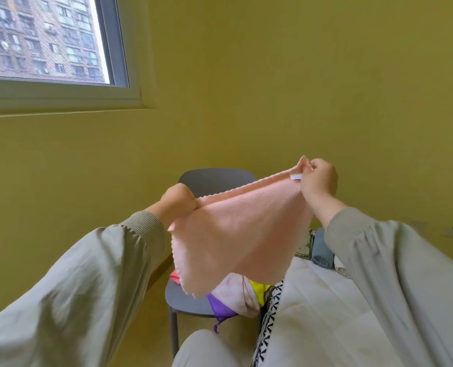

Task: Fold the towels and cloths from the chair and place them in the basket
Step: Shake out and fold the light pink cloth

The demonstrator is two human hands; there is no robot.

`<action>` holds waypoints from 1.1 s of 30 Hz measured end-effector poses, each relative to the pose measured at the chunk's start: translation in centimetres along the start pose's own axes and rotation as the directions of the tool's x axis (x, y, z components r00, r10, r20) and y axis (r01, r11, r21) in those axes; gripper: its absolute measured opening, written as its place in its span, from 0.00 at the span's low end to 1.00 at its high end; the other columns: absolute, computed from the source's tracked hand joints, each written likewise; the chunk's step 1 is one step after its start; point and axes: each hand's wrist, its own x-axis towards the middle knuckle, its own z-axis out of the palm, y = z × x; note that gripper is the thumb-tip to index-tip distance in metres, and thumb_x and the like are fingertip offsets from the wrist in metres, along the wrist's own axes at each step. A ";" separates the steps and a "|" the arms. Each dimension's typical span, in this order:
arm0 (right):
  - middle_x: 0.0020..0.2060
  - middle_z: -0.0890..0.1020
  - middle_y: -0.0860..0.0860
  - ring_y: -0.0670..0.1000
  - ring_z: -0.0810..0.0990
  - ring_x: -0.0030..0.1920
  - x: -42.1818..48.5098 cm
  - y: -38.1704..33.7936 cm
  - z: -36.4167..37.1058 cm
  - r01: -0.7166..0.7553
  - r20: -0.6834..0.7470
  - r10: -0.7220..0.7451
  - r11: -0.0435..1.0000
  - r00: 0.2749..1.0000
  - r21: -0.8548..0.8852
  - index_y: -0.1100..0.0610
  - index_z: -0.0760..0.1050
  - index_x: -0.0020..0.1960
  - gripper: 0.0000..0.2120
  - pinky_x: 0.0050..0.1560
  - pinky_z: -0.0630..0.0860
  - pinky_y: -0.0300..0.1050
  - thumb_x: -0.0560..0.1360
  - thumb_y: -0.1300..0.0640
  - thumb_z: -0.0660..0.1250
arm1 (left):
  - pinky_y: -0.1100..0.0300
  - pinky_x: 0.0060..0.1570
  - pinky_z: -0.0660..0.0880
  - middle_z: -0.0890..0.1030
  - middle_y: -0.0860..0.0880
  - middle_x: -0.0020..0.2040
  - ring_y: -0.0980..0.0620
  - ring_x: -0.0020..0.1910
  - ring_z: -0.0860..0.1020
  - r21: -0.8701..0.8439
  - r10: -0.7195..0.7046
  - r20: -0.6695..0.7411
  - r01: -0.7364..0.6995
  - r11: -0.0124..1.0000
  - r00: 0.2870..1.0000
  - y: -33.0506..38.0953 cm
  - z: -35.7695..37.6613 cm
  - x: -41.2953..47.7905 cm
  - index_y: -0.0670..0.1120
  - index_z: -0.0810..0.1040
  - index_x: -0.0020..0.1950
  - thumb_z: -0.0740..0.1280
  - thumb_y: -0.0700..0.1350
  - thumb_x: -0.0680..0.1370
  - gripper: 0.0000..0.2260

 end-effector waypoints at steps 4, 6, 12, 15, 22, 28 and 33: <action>0.37 0.75 0.53 0.55 0.71 0.38 -0.1 0.9 -2.2 -0.006 -0.072 0.004 0.999 0.997 -0.034 0.59 0.70 0.40 0.09 0.36 0.64 0.43 0.79 0.60 0.58 | 0.60 0.30 0.68 0.71 0.48 0.32 0.49 0.30 0.70 0.021 -0.085 -0.011 0.085 0.996 0.996 1.2 0.0 0.0 0.42 0.72 0.34 0.61 0.38 0.76 0.10; 0.36 0.74 0.53 0.55 0.71 0.38 0.0 1.9 -3.4 -0.022 -0.082 0.019 0.999 0.996 -0.031 0.58 0.68 0.38 0.10 0.37 0.63 0.43 0.79 0.60 0.58 | 0.59 0.31 0.70 0.68 0.47 0.32 0.48 0.30 0.70 -0.181 -0.132 0.013 0.132 0.975 0.991 2.0 0.6 -0.2 0.43 0.69 0.36 0.58 0.36 0.78 0.11; 0.46 0.80 0.59 0.60 0.76 0.44 1.7 7.0 -8.3 -0.253 -0.073 0.243 0.946 0.967 -0.204 0.62 0.75 0.44 0.11 0.41 0.68 0.45 0.79 0.55 0.60 | 0.69 0.19 0.56 0.62 0.52 0.19 0.58 0.17 0.58 -0.623 0.045 0.584 0.412 0.665 0.811 4.3 3.0 -1.9 0.48 0.73 0.22 0.67 0.46 0.78 0.22; 0.58 0.79 0.61 0.62 0.78 0.57 2.7 10.5 -10.5 -0.372 -0.065 0.369 0.887 0.927 -0.272 0.66 0.76 0.57 0.14 0.53 0.73 0.47 0.77 0.56 0.63 | 0.66 0.29 0.64 0.69 0.51 0.23 0.57 0.23 0.65 -0.555 0.127 0.692 0.412 0.723 0.711 6.0 4.3 -2.2 0.46 0.77 0.29 0.68 0.54 0.72 0.16; 0.37 0.76 0.60 0.60 0.75 0.40 4.5 20.1 -12.1 -0.363 -0.027 0.383 0.847 0.923 -0.388 0.65 0.74 0.40 0.16 0.35 0.66 0.44 0.80 0.55 0.58 | 0.65 0.34 0.79 0.76 0.45 0.36 0.51 0.32 0.75 -0.400 0.044 0.468 0.167 0.901 0.883 10.0 13.6 2.2 0.40 0.79 0.39 0.69 0.33 0.74 0.05; 0.26 0.64 0.52 0.52 0.61 0.30 4.6 28.3 -9.4 -0.318 0.089 0.376 0.869 0.922 -0.379 0.57 0.70 0.28 0.19 0.28 0.54 0.46 0.78 0.59 0.61 | 0.57 0.39 0.71 0.81 0.43 0.43 0.42 0.41 0.77 -0.104 -0.021 0.095 0.031 0.994 0.995 12.2 22.5 4.7 0.43 0.82 0.46 0.65 0.41 0.75 0.07; 0.31 0.73 0.52 0.55 0.70 0.34 5.3 33.7 -6.4 -0.353 0.089 0.432 0.825 0.898 -0.440 0.55 0.66 0.28 0.18 0.29 0.61 0.42 0.76 0.62 0.63 | 0.62 0.24 0.72 0.78 0.40 0.34 0.45 0.26 0.80 -0.233 -0.195 0.267 0.259 0.937 0.944 12.2 29.0 7.5 0.34 0.77 0.53 0.59 0.41 0.80 0.12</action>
